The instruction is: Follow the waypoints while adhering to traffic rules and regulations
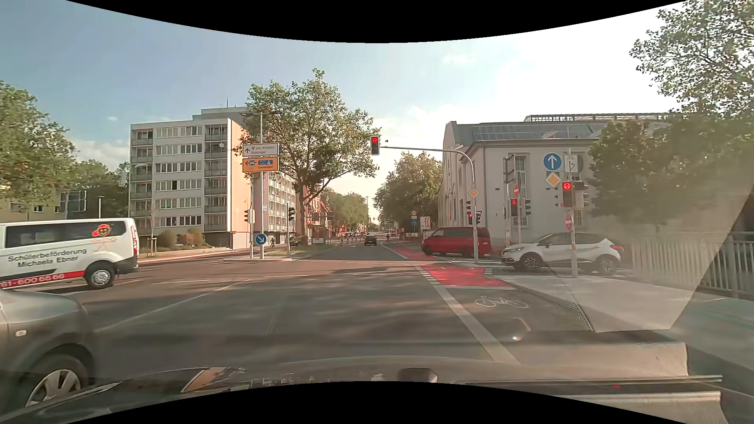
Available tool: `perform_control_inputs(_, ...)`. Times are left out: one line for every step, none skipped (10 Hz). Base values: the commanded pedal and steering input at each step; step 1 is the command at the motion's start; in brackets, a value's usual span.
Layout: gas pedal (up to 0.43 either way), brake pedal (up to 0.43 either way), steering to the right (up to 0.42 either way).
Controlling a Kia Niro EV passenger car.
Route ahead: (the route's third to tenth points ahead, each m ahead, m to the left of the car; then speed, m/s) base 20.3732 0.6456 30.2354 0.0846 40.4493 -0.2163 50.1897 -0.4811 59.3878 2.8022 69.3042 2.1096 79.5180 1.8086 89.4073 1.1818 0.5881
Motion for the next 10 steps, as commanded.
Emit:
perform_control_inputs(0.0,0.195,-0.018)
perform_control_inputs(0.0,0.195,-0.018)
perform_control_inputs(0.0,0.183,-0.018)
perform_control_inputs(0.0,0.177,-0.018)
perform_control_inputs(0.0,0.177,-0.018)
perform_control_inputs(0.0,0.177,-0.018)
perform_control_inputs(0.0,0.177,-0.018)
perform_control_inputs(0.0,0.177,-0.018)
perform_control_inputs(0.0,0.189,-0.016)
perform_control_inputs(0.0,0.183,-0.011)
